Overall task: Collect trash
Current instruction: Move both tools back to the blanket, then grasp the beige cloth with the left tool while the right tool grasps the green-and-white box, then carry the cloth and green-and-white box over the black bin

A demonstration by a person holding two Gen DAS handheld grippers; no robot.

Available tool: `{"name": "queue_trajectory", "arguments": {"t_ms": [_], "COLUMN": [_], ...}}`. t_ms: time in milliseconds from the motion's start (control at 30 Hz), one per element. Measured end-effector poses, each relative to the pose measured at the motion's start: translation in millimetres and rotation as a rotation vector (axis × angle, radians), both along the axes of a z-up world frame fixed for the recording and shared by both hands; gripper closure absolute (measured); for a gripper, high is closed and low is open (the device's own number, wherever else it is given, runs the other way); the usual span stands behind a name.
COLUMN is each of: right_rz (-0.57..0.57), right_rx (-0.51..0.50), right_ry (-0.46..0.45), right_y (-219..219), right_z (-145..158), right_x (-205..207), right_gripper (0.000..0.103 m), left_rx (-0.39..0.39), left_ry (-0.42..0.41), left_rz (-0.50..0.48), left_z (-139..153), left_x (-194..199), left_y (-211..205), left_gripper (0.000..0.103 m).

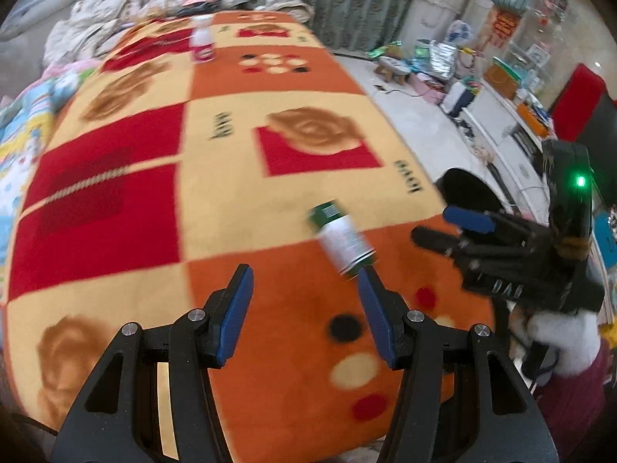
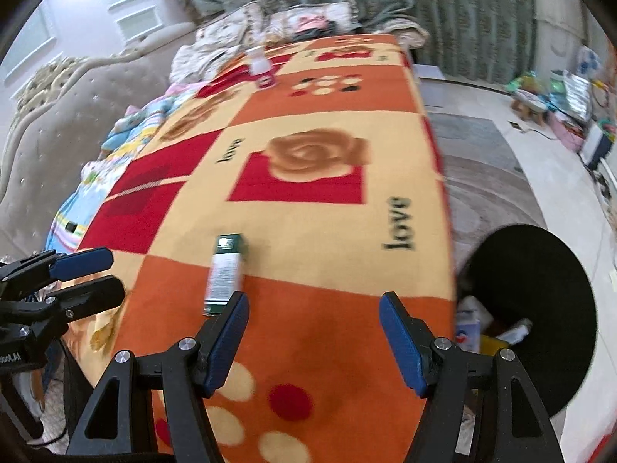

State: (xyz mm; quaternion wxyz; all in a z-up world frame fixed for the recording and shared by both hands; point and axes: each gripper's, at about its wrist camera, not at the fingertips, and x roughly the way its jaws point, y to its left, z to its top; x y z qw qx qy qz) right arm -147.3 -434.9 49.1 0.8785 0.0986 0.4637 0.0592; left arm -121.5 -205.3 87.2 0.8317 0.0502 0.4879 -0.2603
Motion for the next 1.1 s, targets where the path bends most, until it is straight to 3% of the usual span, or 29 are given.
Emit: {"name": "queue_trajectory", "arguments": {"t_ms": [167,367,633,667,767,800,1100], "right_rz": [0.08,0.146,0.171,0.176,0.19,0.192,0.205], "right_rx": [0.008,-0.034,-0.079,-0.091,-0.129,-0.135,-0.149], "right_ry": [0.004,0.014,0.062,0.066,0.056,0.052,0.034], "right_y": [35.5,69.1,81.7,83.5,87.2,87.1,80.6], "right_z": [-8.4,-21.9,-38.1,-39.5,-41.5,-41.5,-32.5], "right_x": [19.1,37.0,51.9,52.7,53.3,53.5,44.8], "right_gripper": [0.036,0.049,0.061,0.063,0.071,0.074,0.081], "left_rx": [0.046,0.077,0.052,0.042,0.031,0.029,-0.035], "left_ry": [0.035,0.096,0.138,0.13,0.121,0.123,0.101], "left_rz": [0.034,0.079,0.096,0.097,0.097,0.102,0.081], "left_z": [-16.7,-43.8,-69.6,-69.8,-70.3,-70.8,-53.0], "left_x": [-12.2,-24.0,-16.7,-14.5,-9.4,-7.0,2.9], "left_y": [45.4,87.3,88.0,87.2,84.4,83.8,58.4], "left_gripper": [0.048,0.048,0.049,0.051,0.082,0.085,0.086]}}
